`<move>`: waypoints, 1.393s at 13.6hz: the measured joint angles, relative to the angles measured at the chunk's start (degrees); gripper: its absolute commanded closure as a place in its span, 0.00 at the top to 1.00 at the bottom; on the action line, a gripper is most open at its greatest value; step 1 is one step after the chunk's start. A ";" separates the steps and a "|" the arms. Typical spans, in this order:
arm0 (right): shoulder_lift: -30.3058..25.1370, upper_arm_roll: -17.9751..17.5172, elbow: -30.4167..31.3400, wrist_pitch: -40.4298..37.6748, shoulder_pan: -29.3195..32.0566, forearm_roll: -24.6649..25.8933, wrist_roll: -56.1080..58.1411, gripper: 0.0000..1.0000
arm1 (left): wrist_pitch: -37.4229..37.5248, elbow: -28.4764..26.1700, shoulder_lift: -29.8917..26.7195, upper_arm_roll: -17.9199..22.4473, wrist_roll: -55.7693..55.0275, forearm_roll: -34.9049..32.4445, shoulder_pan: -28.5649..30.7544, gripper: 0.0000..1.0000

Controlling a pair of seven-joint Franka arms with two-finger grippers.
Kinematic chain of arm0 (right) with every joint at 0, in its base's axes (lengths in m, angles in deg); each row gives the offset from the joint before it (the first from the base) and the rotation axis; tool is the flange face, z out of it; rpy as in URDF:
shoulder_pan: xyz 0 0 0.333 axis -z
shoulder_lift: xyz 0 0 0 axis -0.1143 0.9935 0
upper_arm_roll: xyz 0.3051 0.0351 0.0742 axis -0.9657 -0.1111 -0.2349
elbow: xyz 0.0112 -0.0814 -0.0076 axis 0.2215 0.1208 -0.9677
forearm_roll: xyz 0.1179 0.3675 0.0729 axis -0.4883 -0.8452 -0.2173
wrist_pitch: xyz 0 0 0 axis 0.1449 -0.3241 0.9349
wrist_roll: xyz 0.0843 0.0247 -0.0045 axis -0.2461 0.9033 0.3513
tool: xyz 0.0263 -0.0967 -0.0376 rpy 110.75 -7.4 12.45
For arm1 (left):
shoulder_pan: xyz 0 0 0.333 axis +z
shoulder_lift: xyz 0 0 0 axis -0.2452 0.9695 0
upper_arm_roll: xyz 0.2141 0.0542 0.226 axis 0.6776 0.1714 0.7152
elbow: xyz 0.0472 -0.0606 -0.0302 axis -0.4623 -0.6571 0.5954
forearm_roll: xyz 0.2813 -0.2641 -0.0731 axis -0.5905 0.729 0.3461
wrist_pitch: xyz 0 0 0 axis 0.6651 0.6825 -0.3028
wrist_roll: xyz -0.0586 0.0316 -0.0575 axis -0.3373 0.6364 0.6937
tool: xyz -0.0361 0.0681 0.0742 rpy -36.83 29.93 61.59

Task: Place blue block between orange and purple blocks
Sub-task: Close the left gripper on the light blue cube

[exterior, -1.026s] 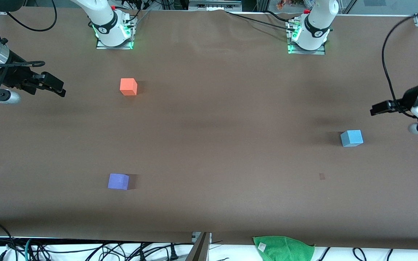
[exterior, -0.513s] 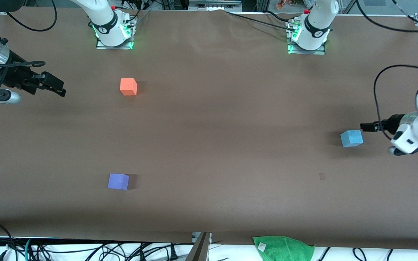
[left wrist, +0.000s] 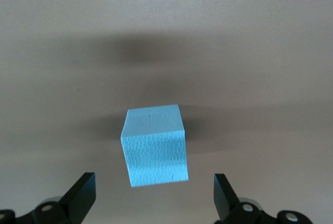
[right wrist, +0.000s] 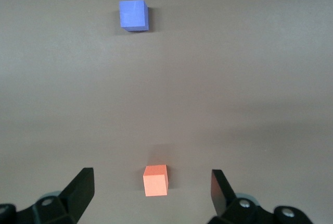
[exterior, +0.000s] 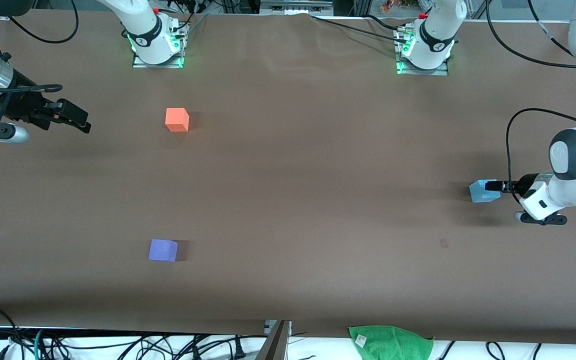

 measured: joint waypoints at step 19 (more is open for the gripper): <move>0.00 -0.07 -0.02 0.00 -0.07 0.00 0.00 0.99 | -13.83 -10.13 0.69 -0.72 0.03 0.01 2.33 0.23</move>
